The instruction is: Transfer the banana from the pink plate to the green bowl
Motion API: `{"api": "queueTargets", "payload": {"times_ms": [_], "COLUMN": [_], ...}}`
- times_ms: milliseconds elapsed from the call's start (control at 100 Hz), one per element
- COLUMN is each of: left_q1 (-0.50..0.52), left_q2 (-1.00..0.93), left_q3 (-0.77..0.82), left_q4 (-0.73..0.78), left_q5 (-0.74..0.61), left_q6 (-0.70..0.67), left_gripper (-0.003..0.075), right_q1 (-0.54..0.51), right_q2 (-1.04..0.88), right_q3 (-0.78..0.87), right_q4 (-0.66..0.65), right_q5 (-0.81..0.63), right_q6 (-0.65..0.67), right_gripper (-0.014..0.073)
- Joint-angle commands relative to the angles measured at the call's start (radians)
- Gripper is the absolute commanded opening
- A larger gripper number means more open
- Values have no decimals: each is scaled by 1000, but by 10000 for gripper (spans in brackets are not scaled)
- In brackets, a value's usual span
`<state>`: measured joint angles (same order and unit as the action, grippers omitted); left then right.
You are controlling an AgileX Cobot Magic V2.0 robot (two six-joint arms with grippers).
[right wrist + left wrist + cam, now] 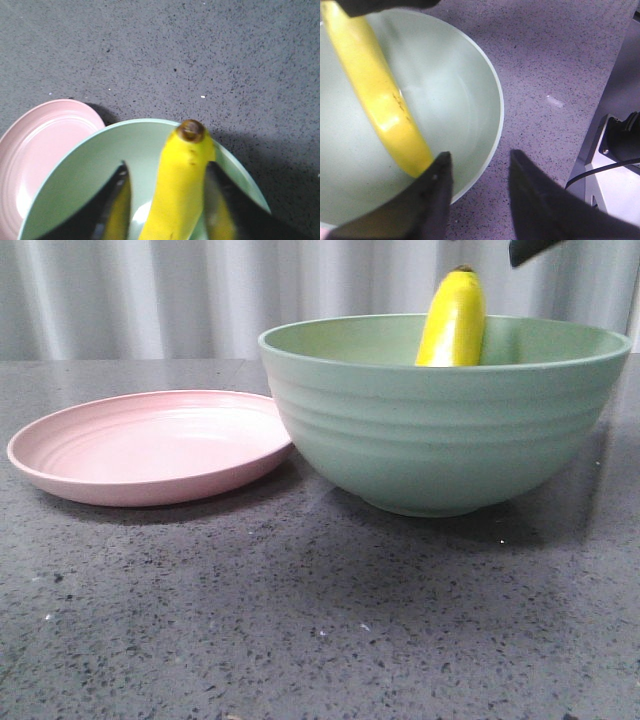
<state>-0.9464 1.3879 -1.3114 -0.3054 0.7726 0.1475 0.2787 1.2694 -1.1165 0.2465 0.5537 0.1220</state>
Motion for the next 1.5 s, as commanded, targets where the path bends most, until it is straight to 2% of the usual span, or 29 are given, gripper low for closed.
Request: {"api": "queueTargets", "payload": {"times_ms": [0,40,70,210,430,680,920,1180,1350,1490], "left_q1": [-5,-5,-5,-5,-5,-5,-5,-5,-5,-5], "left_q2": [-43,-50,-55,-95,-201,-396,-631,-881,-1002,-1033], "left_q3": [-35,-35,-35,-32,50,313,624,884,951,965], "left_q4": [-21,-16,-14,-7,21,35,35,35,35,35], "left_q5": [-52,-52,-54,-109,-231,-420,-618,-677,-668,-670], "left_q6": [0,3,6,6,6,6,6,6,6,6], "left_gripper": [69,6,-20,-20,-20,-20,-20,-20,-20,-20], "right_q1": [-3,-3,-3,-3,-2,-2,-2,-2,-2,-2], "right_q2": [-68,-83,-92,-152,-329,-606,-866,-1131,-1242,-1254], "right_q3": [-38,-38,-38,0,173,402,601,760,810,812], "right_q4": [-20,-28,-30,-63,-67,-73,-90,-102,-102,-102], "right_q5": [-25,-14,-1,0,-103,-257,-311,-328,-319,-317], "right_q6": [-7,-7,-7,-7,-114,-128,-128,-122,-122,-122], "right_gripper": [6,-71,-66,-64,-64,-64,-64,-64,-64,-64]}}
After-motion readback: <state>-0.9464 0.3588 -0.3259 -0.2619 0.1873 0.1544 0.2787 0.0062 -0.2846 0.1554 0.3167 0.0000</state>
